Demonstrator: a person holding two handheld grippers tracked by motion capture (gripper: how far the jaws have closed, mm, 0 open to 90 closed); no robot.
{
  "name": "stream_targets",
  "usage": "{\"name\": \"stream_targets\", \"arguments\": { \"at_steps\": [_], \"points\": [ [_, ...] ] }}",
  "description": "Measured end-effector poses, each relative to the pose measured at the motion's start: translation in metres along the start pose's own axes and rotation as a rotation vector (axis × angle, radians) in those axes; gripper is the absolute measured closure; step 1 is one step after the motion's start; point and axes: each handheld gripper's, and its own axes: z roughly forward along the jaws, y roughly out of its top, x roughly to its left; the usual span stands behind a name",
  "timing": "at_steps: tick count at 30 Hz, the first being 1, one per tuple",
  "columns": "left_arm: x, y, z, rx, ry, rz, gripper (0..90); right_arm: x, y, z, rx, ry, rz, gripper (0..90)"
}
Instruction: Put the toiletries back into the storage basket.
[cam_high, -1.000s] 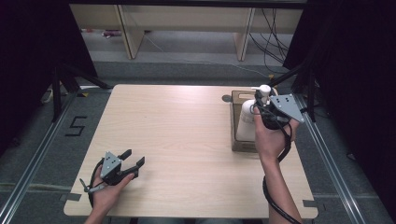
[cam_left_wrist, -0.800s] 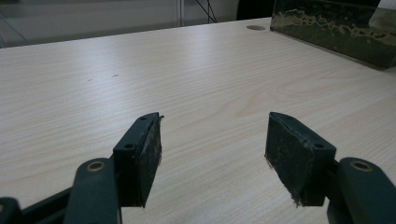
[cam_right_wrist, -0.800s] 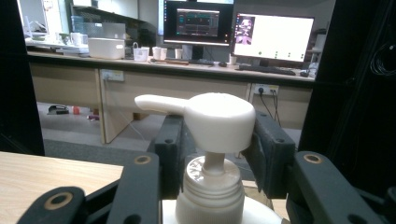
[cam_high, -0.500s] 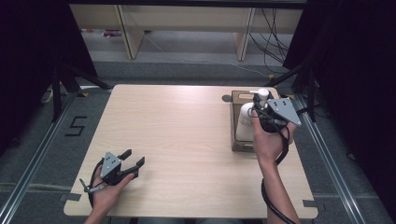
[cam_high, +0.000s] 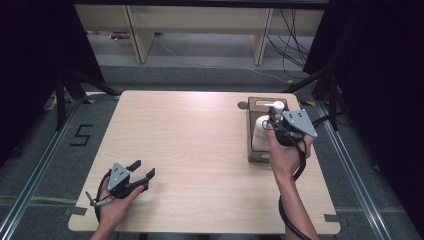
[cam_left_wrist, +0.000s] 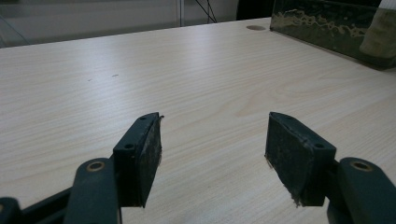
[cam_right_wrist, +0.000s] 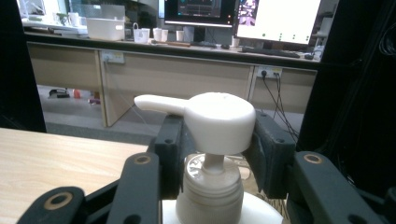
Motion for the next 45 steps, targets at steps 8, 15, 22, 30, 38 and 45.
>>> {"name": "stream_targets", "arguments": {
  "at_steps": [8, 15, 22, 30, 38, 45],
  "points": [
    [0.0, 0.0, 0.0, -0.002, -0.003, -0.002, 35.4, 0.0, -0.007, 0.001, 0.019, -0.001, -0.004, 60.0],
    [-0.001, 0.0, 0.0, -0.002, -0.003, -0.002, 35.4, -0.002, -0.009, 0.0, 0.015, -0.013, 0.002, 59.7],
    [-0.001, 0.0, 0.0, -0.001, -0.003, 0.0, 35.4, -0.005, -0.011, -0.006, 0.006, 0.001, 0.016, 54.2],
    [-0.001, 0.0, 0.0, -0.002, -0.005, 0.0, 35.4, -0.013, -0.015, -0.011, 0.011, 0.041, 0.028, 35.1],
    [-0.001, 0.0, 0.001, -0.008, -0.006, -0.007, 35.4, -0.022, -0.028, -0.021, 0.015, 0.104, 0.029, 31.2],
    [-0.002, 0.0, 0.001, -0.009, -0.005, -0.009, 35.3, -0.027, -0.043, -0.034, 0.035, 0.126, 0.023, 31.6]
  ]
}}
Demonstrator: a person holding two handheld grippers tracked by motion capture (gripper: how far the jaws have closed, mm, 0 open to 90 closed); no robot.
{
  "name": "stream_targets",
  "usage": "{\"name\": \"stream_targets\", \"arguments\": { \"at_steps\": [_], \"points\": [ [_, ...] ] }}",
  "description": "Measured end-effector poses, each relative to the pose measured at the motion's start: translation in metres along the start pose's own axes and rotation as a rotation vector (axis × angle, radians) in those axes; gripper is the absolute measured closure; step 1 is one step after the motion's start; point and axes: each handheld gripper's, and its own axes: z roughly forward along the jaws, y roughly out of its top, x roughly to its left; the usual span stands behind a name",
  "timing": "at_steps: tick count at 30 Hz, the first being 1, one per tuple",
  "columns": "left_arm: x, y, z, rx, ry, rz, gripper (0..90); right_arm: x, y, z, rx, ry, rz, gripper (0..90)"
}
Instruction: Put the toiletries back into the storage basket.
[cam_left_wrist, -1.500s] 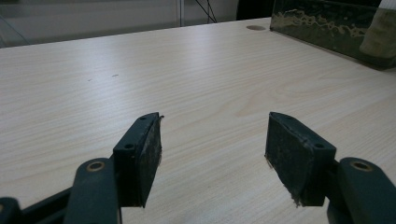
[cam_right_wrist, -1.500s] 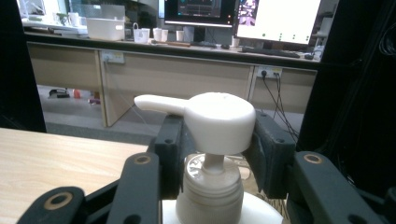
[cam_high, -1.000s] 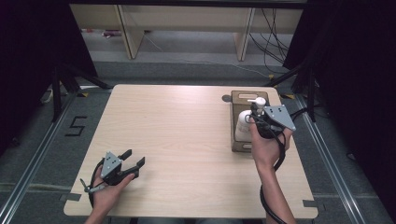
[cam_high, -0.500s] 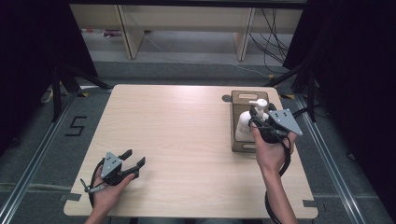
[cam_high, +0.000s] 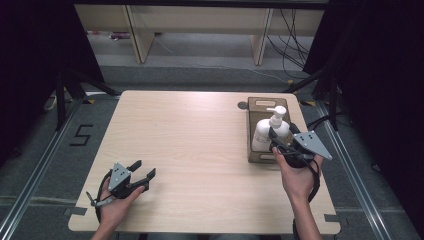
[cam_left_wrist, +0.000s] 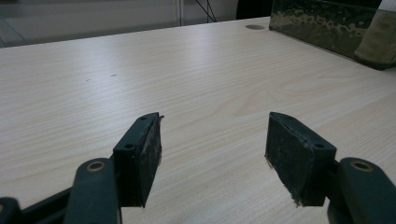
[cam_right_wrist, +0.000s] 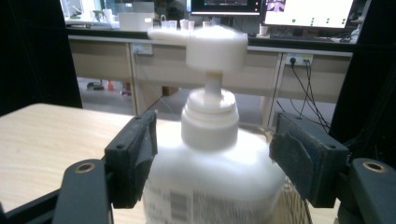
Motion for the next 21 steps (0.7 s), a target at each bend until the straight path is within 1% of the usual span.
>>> {"name": "stream_targets", "arguments": {
  "at_steps": [1, 2, 3, 4, 5, 6, 7, 8, 9, 10, 11, 12, 14, 15, 17, 18, 19, 20, 21],
  "points": [
    [0.0, 0.0, 0.0, 0.003, 0.003, 0.0, 35.3, 0.0, -0.003, -0.002, -0.004, 0.006, 0.006, 31.8],
    [0.0, 0.0, 0.0, 0.001, 0.001, 0.001, 35.3, -0.001, -0.005, -0.004, 0.008, 0.006, 0.02, 31.8],
    [0.0, 0.0, 0.0, 0.002, 0.001, 0.001, 35.4, -0.004, -0.007, -0.005, -0.001, 0.011, -0.003, 31.8],
    [0.0, 0.0, 0.0, 0.002, 0.001, 0.0, 35.3, -0.005, -0.01, -0.007, 0.007, 0.004, -0.002, 31.8],
    [0.0, 0.0, 0.0, 0.002, 0.001, -0.001, 35.3, -0.006, -0.013, -0.008, 0.011, 0.009, 0.006, 32.0],
    [0.0, 0.0, 0.0, 0.001, 0.001, -0.004, 35.3, -0.007, -0.016, -0.01, 0.029, 0.005, 0.016, 32.0],
    [0.0, 0.0, 0.0, 0.002, 0.002, -0.004, 35.3, -0.011, -0.021, -0.009, 0.025, 0.006, 0.007, 32.1],
    [0.0, 0.0, 0.0, 0.003, 0.003, -0.003, 35.3, -0.012, -0.024, -0.01, 0.037, 0.009, 0.016, 32.0],
    [0.0, 0.0, 0.0, 0.003, 0.003, -0.003, 35.3, -0.016, -0.03, -0.01, 0.047, -0.001, 0.009, 32.0],
    [0.0, 0.0, 0.0, 0.003, 0.004, -0.003, 35.3, -0.017, -0.033, -0.011, 0.07, -0.012, 0.02, 32.1],
    [0.0, 0.0, -0.001, 0.013, 0.011, -0.002, 35.3, -0.02, -0.037, -0.011, 0.069, -0.013, 0.02, 32.1],
    [0.0, 0.0, -0.001, 0.011, 0.011, -0.001, 35.3, -0.023, -0.042, -0.013, 0.073, -0.027, 0.022, 32.2],
    [-0.001, 0.001, 0.0, 0.013, 0.014, -0.004, 35.3, -0.027, -0.049, -0.015, 0.092, -0.032, 0.036, 32.6],
    [0.0, 0.001, 0.0, 0.013, 0.014, -0.005, 35.3, -0.029, -0.053, -0.016, 0.09, -0.041, 0.032, 32.9],
    [0.0, 0.0, 0.0, 0.013, 0.015, -0.006, 35.3, -0.032, -0.061, -0.019, 0.116, -0.036, 0.062, 33.7],
    [0.0, 0.0, 0.0, 0.004, 0.011, -0.007, 35.3, -0.034, -0.063, -0.02, 0.123, -0.042, 0.057, 33.9],
    [0.0, 0.0, 0.001, -0.001, 0.007, -0.008, 35.3, -0.036, -0.069, -0.021, 0.128, -0.033, 0.07, 34.0],
    [0.0, 0.0, 0.001, -0.002, 0.007, -0.008, 35.3, -0.036, -0.071, -0.022, 0.132, -0.036, 0.068, 34.0],
    [0.0, 0.0, 0.001, 0.0, 0.008, -0.008, 35.3, -0.037, -0.075, -0.023, 0.143, -0.05, 0.081, 33.9]
  ]
}}
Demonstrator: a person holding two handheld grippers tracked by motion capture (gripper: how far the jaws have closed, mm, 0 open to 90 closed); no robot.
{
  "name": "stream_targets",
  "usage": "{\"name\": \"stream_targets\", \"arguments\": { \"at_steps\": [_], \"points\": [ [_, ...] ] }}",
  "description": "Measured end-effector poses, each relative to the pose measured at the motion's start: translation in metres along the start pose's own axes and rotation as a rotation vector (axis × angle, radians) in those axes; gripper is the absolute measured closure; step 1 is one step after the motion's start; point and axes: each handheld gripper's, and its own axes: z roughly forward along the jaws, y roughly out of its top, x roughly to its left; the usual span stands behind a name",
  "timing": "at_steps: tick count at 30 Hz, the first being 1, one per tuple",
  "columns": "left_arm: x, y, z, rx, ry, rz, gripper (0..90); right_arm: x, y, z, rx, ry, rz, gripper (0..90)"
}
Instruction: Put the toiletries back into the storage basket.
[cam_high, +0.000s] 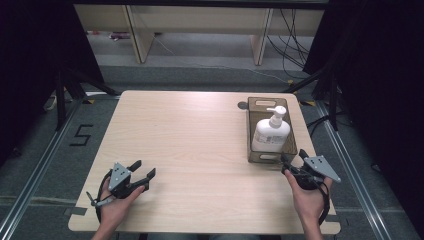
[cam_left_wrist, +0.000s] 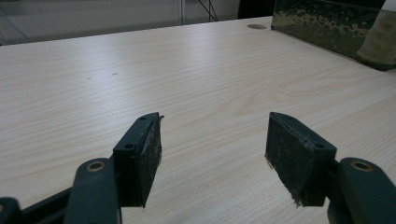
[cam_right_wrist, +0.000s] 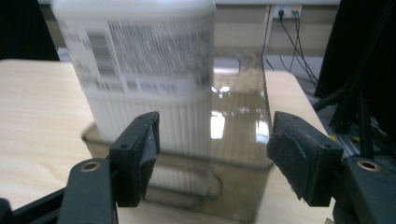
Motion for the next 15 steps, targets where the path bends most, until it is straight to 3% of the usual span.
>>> {"name": "stream_targets", "arguments": {
  "at_steps": [1, 3, 5, 7, 8, 9, 10, 12, 15],
  "points": [
    [0.0, 0.0, 0.0, 0.0, -0.001, 0.0, 35.3, -0.003, -0.004, 0.002, -0.012, 0.015, -0.01, 33.7],
    [0.0, 0.0, 0.0, 0.0, -0.002, 0.001, 35.3, -0.005, -0.013, 0.001, 0.007, -0.011, 0.013, 33.2],
    [0.0, 0.0, 0.0, -0.001, -0.004, 0.0, 35.3, -0.008, -0.018, 0.002, 0.004, -0.024, -0.01, 32.8],
    [0.0, 0.0, 0.0, -0.003, -0.005, -0.002, 35.3, -0.006, -0.023, -0.001, 0.027, -0.03, 0.032, 32.4],
    [0.0, 0.0, 0.0, -0.003, -0.006, -0.003, 35.3, -0.008, -0.024, 0.0, 0.025, -0.017, 0.017, 32.2],
    [0.0, 0.0, 0.0, -0.003, -0.007, -0.003, 35.3, -0.011, -0.025, 0.001, 0.012, -0.039, -0.018, 32.1],
    [0.0, 0.0, 0.0, -0.002, -0.007, -0.001, 35.3, -0.01, -0.026, -0.001, 0.034, -0.036, -0.001, 31.3],
    [0.0, 0.0, 0.0, -0.001, -0.009, 0.0, 35.3, -0.011, -0.028, 0.001, 0.023, -0.039, 0.006, 31.2],
    [0.0, 0.0, 0.0, 0.0, -0.01, 0.001, 35.3, -0.013, -0.028, 0.002, 0.021, -0.032, -0.007, 31.4]
  ]
}}
